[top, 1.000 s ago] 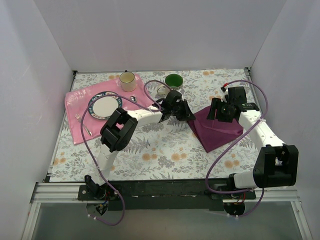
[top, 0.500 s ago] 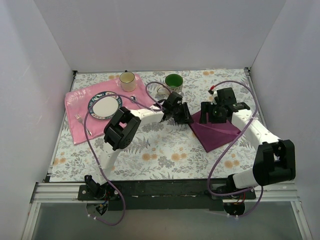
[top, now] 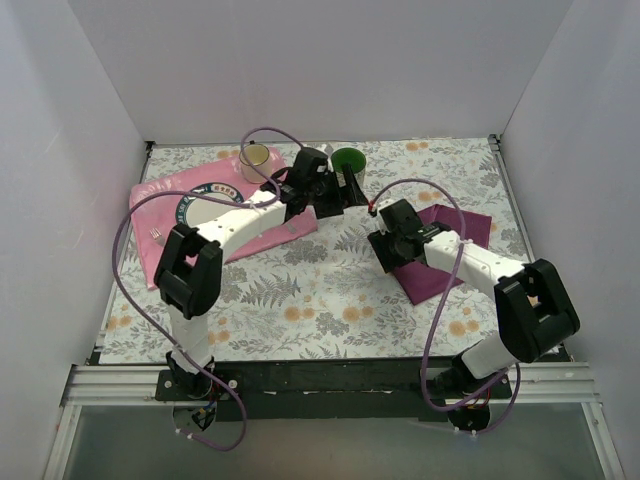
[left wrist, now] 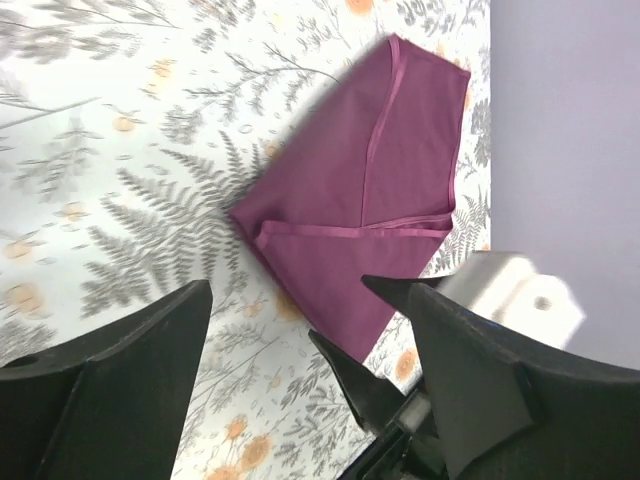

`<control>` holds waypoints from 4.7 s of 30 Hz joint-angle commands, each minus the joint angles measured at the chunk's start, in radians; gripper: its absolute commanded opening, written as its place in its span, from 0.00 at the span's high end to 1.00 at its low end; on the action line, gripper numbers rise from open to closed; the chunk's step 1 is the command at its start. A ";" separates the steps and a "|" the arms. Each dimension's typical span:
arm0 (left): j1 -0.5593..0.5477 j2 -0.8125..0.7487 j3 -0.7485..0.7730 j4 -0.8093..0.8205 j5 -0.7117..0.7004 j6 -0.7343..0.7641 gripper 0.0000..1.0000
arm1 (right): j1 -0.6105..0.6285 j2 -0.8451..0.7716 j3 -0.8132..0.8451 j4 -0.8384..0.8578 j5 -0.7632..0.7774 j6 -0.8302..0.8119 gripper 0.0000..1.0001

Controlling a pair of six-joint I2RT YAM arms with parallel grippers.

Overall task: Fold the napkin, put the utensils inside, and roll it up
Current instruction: Roll the napkin with the utensil

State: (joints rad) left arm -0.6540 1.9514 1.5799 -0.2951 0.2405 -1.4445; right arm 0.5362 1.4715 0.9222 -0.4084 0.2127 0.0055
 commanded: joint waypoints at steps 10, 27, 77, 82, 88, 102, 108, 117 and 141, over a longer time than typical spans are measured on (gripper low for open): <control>0.099 -0.397 -0.401 0.054 -0.080 -0.047 0.18 | 0.091 0.127 0.020 0.023 0.103 -0.019 0.47; 0.117 -0.463 -0.564 0.096 -0.027 -0.086 0.18 | 0.051 0.177 -0.037 0.094 0.090 -0.050 0.53; 0.019 -0.006 -0.546 0.333 0.069 -0.488 0.40 | -0.016 0.288 0.006 0.263 -0.679 0.152 0.99; 0.016 -0.005 -0.606 0.346 0.023 -0.530 0.61 | -0.018 0.271 0.010 0.261 -0.674 0.149 0.99; 0.017 0.007 -0.620 0.372 0.016 -0.522 0.86 | -0.004 0.245 0.017 0.221 -0.606 0.105 0.85; 0.017 0.001 -0.531 0.246 0.089 -0.490 1.00 | 0.234 0.108 0.015 0.112 -0.058 0.066 0.36; 0.017 -0.009 -0.520 0.221 0.112 -0.505 1.00 | 0.335 0.102 -0.051 0.197 0.112 0.093 0.35; 0.031 -0.025 -0.521 0.223 0.158 -0.545 1.00 | 0.438 0.159 -0.104 0.304 0.312 0.105 0.42; 0.071 -0.037 -0.511 0.211 0.201 -0.412 0.74 | 0.423 0.230 -0.123 0.342 0.152 0.151 0.99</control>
State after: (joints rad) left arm -0.5961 1.9457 1.0466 -0.0532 0.4377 -1.9366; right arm 1.0012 1.6814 0.8272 -0.0101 0.5762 0.1051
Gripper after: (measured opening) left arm 0.190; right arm 0.037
